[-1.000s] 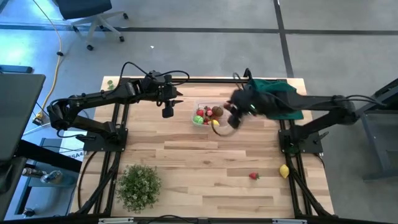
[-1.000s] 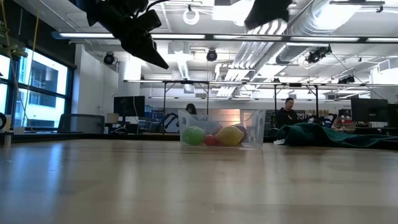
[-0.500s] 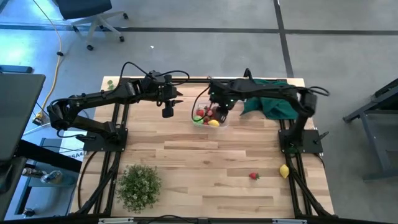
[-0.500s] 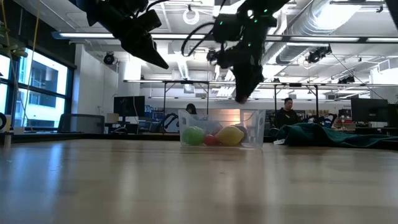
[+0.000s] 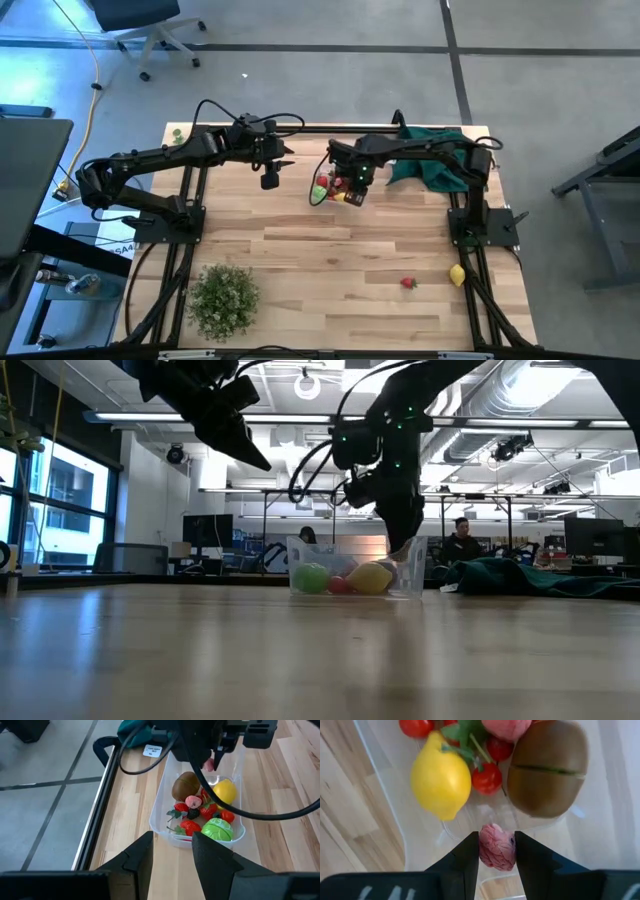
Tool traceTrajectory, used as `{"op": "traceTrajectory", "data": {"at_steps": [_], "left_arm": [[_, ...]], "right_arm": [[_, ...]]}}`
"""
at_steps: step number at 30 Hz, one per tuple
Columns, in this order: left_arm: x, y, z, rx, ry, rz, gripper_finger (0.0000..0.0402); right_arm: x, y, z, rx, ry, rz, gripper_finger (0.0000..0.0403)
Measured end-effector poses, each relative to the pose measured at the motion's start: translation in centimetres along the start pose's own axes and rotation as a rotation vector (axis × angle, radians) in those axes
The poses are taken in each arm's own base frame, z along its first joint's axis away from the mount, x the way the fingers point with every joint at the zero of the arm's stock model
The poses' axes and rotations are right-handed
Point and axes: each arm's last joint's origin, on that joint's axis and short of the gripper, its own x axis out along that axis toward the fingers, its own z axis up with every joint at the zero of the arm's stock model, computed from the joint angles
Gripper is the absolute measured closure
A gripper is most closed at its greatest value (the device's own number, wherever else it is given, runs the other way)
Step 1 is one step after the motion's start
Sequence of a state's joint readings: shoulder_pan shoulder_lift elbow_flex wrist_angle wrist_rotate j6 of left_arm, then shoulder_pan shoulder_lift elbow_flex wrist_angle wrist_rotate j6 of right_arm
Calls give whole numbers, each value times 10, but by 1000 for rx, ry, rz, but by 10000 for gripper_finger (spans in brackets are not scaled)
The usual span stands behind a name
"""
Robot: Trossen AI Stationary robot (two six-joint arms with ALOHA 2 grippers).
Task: Pick and placing Produce into tupperware
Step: Put the pink peach into the transparent bin
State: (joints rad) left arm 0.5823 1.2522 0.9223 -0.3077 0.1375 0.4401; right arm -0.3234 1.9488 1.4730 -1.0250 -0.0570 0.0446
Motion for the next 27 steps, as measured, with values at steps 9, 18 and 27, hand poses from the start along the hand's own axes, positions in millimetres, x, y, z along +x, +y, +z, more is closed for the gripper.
{"op": "traceTrajectory", "data": {"at_steps": [9,18,27], "left_arm": [[0,0,0,0,0,0,277],[0,0,0,0,0,0,277],[0,0,0,0,0,0,277]], "right_arm": [[18,-1,-5,-10,-10,31,298],[20,-1,-3,-52,-40,46,298],[20,-1,-2,-73,-44,53,283]]}}
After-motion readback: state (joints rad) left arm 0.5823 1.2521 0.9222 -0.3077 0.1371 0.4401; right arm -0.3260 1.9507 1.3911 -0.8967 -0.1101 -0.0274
